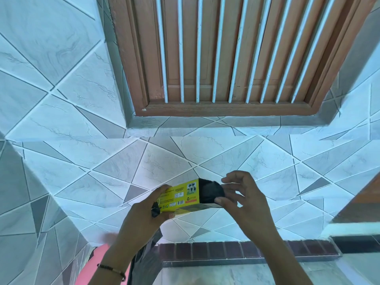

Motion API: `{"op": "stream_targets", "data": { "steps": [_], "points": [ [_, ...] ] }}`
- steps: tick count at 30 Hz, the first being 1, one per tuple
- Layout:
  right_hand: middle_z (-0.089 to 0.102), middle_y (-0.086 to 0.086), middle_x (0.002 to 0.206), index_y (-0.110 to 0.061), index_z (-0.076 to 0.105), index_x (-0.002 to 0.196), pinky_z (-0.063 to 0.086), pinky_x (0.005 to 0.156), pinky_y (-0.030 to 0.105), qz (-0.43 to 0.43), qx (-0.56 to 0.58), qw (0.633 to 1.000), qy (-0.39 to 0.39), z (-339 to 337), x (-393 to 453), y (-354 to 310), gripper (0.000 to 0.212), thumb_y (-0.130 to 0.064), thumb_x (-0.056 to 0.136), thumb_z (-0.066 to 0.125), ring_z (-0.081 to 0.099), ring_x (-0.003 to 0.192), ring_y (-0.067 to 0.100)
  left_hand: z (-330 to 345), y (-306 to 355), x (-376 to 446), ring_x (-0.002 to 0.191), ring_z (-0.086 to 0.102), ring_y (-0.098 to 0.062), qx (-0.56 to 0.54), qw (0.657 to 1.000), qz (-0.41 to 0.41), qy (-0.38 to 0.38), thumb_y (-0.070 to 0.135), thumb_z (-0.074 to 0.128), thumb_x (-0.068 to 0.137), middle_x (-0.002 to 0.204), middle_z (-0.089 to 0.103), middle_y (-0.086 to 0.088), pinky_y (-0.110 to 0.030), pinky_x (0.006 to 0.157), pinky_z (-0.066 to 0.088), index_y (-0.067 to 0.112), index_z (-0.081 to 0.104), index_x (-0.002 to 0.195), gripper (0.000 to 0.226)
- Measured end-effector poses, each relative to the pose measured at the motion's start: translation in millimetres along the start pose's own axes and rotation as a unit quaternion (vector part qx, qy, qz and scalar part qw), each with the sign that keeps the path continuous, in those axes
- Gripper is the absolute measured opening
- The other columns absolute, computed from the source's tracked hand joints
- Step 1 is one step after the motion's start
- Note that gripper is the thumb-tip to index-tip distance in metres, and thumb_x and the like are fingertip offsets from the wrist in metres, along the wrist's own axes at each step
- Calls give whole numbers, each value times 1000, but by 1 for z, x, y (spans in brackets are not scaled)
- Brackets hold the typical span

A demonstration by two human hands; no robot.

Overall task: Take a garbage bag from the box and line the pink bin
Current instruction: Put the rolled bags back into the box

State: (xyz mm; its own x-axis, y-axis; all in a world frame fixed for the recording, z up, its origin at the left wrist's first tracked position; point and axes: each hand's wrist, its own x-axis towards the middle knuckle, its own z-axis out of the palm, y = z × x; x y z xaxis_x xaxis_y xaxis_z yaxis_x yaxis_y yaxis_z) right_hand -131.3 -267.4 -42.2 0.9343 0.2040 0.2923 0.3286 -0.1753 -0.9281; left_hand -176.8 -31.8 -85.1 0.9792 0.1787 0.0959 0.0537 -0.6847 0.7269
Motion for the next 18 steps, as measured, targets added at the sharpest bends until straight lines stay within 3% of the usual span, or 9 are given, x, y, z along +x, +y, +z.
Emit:
{"op": "stream_targets", "data": {
  "steps": [3, 5, 8, 12, 16, 18],
  "points": [
    [66, -14, 96, -26, 57, 96, 50, 79, 13, -34, -3, 999, 41, -2, -1, 0, 29, -18, 75, 75, 65, 93, 7, 2, -1, -1, 75, 64, 2, -13, 1000, 2, 14, 35, 73, 75, 85, 63, 32, -18, 70, 53, 76, 34, 101, 62],
    [66, -13, 93, -27, 62, 92, 48, 75, 11, -82, -73, 993, 40, -2, -1, 0, 15, -31, 78, 67, 64, 88, 7, 2, 1, -2, 77, 63, 6, -13, 1000, -3, 12, 36, 73, 75, 87, 60, 38, -14, 69, 50, 71, 37, 105, 59],
    [63, -12, 95, -23, 68, 96, 39, 72, 4, -143, -158, 977, 9, 5, -1, 6, 16, -20, 80, 65, 57, 84, 0, 2, 3, -1, 77, 61, 11, -17, 1000, -9, 16, 35, 73, 75, 79, 68, 24, -8, 66, 45, 57, 42, 117, 57],
    [63, -15, 91, -28, 61, 93, 39, 69, 3, -105, -145, 983, 48, 8, 1, 8, 19, -18, 76, 62, 56, 89, 0, 3, 8, 0, 76, 61, 12, 2, 1000, -3, 9, 33, 72, 76, 86, 68, 19, -15, 72, 50, 57, 41, 121, 59],
    [64, -14, 86, -32, 63, 79, 42, 61, 7, -44, -127, 991, -10, 8, 6, 10, 17, -16, 75, 61, 60, 82, 8, 6, 12, 0, 73, 65, -1, 26, 1000, -13, 0, 35, 71, 76, 87, 68, 22, -28, 79, 55, 58, 40, 121, 59],
    [64, -25, 80, -29, 69, 82, 41, 68, 4, -61, -151, 987, -3, 9, 7, 11, 13, -23, 73, 62, 58, 87, 2, 6, 12, 2, 68, 64, -3, 26, 999, -21, 16, 34, 71, 77, 83, 67, 22, -29, 76, 56, 57, 41, 121, 58]
  ]
}}
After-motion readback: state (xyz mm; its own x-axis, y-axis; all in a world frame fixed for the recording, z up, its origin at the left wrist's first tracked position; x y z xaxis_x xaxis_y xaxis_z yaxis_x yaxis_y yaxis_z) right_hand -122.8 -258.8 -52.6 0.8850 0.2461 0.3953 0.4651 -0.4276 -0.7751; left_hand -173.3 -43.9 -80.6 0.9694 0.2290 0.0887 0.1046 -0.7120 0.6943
